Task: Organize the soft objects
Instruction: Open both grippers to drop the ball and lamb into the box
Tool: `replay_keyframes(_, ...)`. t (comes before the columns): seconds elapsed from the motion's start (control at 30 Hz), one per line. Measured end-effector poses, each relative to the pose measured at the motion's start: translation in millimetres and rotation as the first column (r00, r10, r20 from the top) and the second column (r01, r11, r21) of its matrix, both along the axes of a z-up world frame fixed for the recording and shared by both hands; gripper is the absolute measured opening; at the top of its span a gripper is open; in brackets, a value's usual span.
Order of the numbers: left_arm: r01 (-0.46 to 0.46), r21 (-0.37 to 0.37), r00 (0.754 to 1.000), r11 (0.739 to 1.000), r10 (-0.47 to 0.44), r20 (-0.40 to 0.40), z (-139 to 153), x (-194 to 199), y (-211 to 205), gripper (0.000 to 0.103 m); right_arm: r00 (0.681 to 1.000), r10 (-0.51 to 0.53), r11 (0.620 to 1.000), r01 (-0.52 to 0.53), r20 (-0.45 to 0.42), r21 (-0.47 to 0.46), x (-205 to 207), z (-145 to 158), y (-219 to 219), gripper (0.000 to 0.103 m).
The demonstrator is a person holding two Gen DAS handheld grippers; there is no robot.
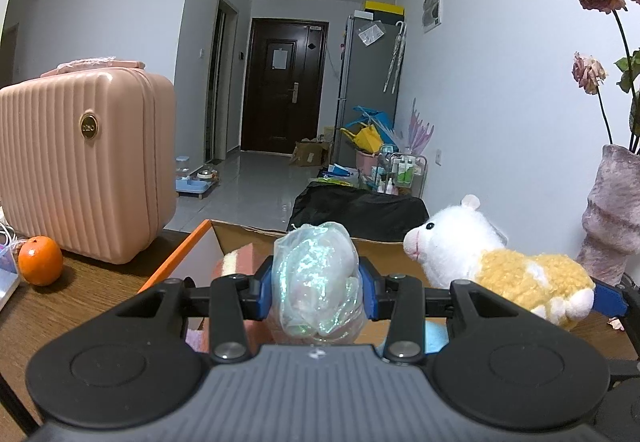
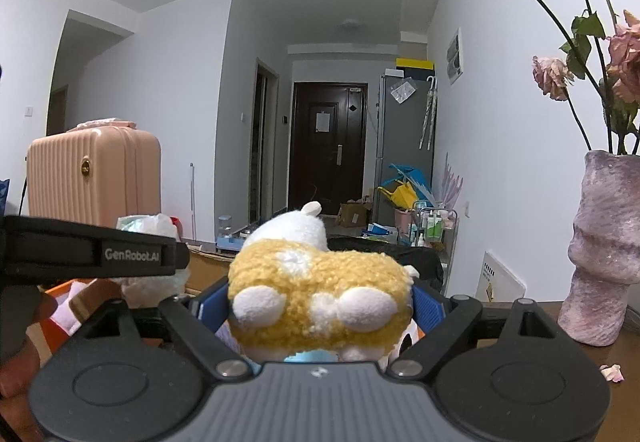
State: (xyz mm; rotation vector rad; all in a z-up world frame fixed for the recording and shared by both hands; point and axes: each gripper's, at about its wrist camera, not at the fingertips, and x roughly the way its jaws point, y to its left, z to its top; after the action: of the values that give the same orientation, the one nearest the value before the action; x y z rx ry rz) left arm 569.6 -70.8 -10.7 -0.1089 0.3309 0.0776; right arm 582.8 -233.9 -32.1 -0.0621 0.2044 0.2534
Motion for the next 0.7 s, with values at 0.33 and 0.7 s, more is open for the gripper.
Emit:
replay_keyframes(0.33,0.012,-0.020,1.000,1.000,-0.012,0.003,-0.6,0.7,3.0,0.061,0.998,-0.004,1.000,0.004,-0.059,0.000,8.4,-2.5,0.1,0.096)
replay_keyframes(0.7,-0.024,-0.025,1.000,0.999,0.025,0.019,-1.1,-5.2,6.4,0.092,0.997,-0.033,0.999,0.036,-0.076,0.039,9.8,-4.9,-8.0,0.103)
